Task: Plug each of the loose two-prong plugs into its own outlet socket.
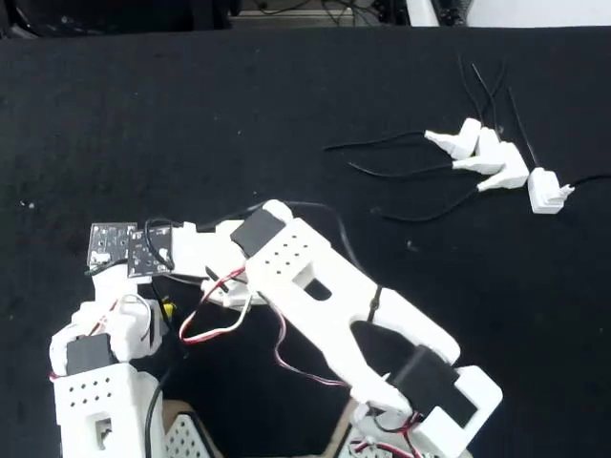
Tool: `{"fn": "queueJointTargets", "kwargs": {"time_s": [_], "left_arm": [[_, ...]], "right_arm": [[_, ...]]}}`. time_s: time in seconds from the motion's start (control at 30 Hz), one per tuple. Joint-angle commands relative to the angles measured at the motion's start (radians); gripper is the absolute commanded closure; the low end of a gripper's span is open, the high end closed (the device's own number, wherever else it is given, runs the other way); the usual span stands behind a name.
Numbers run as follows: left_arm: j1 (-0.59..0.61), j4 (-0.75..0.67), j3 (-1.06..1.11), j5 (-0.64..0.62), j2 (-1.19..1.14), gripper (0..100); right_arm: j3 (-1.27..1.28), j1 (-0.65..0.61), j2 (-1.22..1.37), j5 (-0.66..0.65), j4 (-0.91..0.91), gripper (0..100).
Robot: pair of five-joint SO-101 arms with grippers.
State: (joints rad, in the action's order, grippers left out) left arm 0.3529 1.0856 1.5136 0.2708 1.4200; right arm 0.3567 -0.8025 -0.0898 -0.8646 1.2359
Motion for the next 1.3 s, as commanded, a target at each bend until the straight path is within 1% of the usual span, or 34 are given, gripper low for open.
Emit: {"fn": "queueJointTargets", "kwargs": {"time_s": [0.0, 0.33, 0.67, 0.93, 1.07, 1.27], "left_arm": [[0.012, 0.006, -0.007, 0.012, 0.002, 75], [0.012, 0.006, -0.007, 0.012, 0.002, 75], [0.012, 0.006, -0.007, 0.012, 0.002, 75], [0.012, 0.006, -0.007, 0.012, 0.002, 75], [0.012, 0.006, -0.007, 0.012, 0.002, 75], [0.012, 0.006, -0.007, 0.012, 0.002, 75]], "right_arm": [[-0.056, 0.009, 0.005, -0.006, -0.018, 98.8], [-0.047, 0.009, 0.008, -0.006, -0.011, 98.8], [-0.018, 0.068, 0.008, -0.012, -0.054, 98.8], [-0.012, 0.064, 0.01, -0.012, -0.052, 98.8], [0.036, 0.063, 0.01, -0.012, -0.101, 98.8], [0.048, 0.068, 0.008, -0.012, -0.107, 98.8]]}}
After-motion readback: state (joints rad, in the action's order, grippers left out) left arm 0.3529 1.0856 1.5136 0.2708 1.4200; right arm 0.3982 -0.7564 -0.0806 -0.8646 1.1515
